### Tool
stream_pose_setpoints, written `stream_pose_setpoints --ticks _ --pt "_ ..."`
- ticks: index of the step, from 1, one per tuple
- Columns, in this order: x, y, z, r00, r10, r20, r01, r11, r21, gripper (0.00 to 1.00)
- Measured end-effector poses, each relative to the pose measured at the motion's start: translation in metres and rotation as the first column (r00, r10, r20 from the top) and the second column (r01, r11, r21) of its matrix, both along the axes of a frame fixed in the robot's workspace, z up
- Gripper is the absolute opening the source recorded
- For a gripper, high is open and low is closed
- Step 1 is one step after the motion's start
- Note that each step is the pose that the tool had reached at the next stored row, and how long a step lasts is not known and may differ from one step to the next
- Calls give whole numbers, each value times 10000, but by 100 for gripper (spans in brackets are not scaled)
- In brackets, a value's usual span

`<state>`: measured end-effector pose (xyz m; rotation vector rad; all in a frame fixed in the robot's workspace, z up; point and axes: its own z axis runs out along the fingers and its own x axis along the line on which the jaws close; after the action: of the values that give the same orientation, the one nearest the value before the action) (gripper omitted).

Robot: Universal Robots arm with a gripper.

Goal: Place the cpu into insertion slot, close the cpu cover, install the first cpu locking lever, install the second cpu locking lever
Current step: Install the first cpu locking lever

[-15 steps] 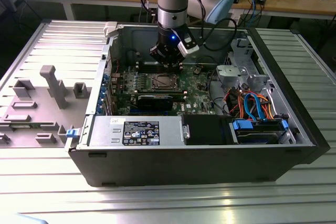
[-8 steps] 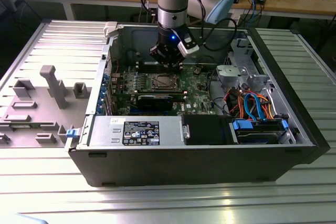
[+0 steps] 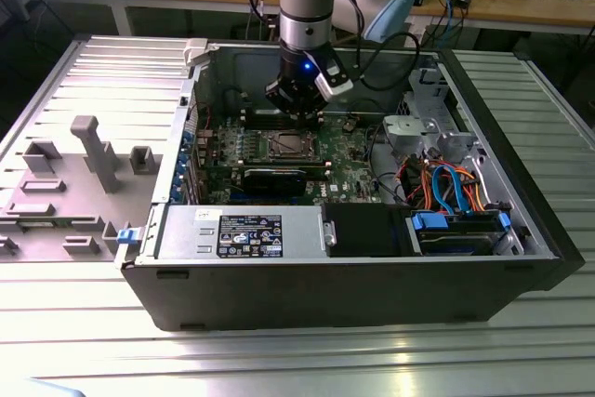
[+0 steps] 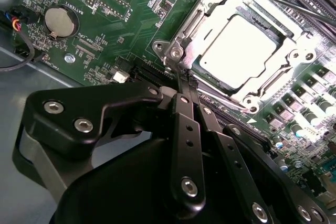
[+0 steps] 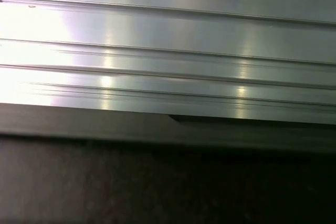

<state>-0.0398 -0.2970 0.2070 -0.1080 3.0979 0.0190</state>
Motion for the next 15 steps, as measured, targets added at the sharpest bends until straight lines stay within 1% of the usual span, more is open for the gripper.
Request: stream_pose_setpoints --ticks 3,6,9,12,15 --pt "4 0 -4 10000 -1 -9 1 10000 -10 11" --pt "5 0 -9 10000 1 -12 -1 10000 -37 11" --pt "5 0 -16 10000 0 -24 0 9999 -103 11" --pt "7 0 -27 10000 0 -34 0 9998 -186 11" --pt "10 0 -43 10000 -1 -37 0 9997 -245 11"
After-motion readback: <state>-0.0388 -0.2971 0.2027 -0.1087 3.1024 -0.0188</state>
